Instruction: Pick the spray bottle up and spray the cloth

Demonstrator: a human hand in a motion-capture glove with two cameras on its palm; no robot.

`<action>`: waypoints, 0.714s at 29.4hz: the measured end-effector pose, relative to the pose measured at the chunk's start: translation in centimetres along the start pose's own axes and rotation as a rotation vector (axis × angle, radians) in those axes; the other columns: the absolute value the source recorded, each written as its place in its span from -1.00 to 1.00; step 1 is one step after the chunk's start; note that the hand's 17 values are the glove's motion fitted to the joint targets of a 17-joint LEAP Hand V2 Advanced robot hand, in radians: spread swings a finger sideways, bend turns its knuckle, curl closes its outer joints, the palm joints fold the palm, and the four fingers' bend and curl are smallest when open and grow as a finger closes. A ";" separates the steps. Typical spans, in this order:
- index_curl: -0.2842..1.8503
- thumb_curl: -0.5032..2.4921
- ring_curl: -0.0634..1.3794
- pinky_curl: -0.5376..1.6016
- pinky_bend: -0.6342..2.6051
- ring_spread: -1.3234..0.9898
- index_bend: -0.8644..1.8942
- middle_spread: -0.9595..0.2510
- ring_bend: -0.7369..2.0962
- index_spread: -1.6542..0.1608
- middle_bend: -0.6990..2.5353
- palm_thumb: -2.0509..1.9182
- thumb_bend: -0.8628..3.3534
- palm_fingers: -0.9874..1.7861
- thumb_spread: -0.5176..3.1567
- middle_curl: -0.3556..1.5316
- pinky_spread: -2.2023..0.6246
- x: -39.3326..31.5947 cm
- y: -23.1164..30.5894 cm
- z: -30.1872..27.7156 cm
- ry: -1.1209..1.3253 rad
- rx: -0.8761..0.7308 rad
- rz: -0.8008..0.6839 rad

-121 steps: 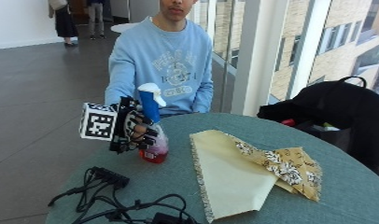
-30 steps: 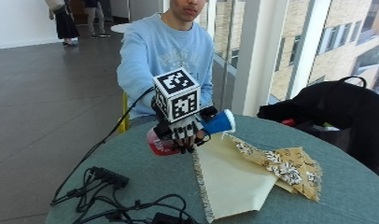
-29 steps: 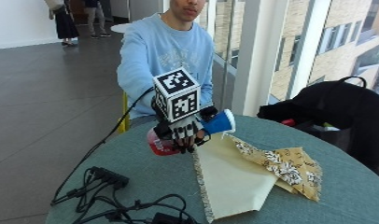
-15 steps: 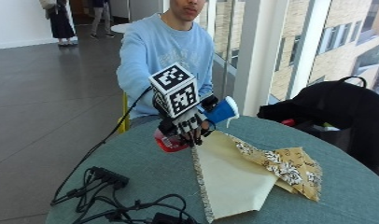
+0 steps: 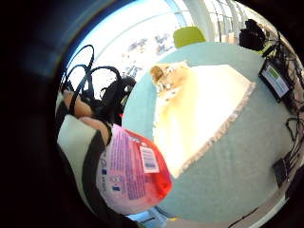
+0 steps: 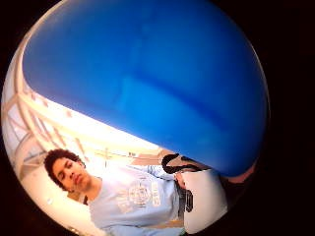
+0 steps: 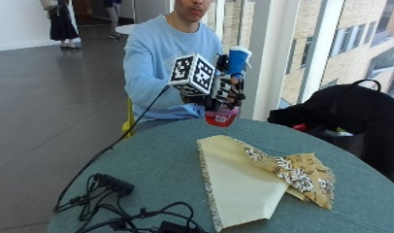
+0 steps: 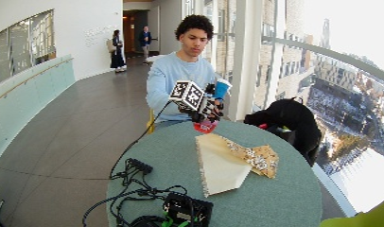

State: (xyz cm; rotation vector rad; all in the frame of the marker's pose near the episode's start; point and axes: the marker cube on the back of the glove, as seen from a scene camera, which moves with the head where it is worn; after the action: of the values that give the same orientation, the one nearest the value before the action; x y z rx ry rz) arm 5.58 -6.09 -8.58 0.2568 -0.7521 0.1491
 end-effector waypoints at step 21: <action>-0.41 -0.24 -0.37 -0.14 -0.32 0.07 -0.28 0.46 -0.09 0.59 -0.39 0.46 -0.61 0.55 -0.32 -0.16 0.49 -2.3 -1.3 17.5 -0.271 -0.001 -0.144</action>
State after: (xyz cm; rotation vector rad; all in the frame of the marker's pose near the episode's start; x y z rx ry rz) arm -7.23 -12.37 1.84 0.3331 -0.9989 -0.0235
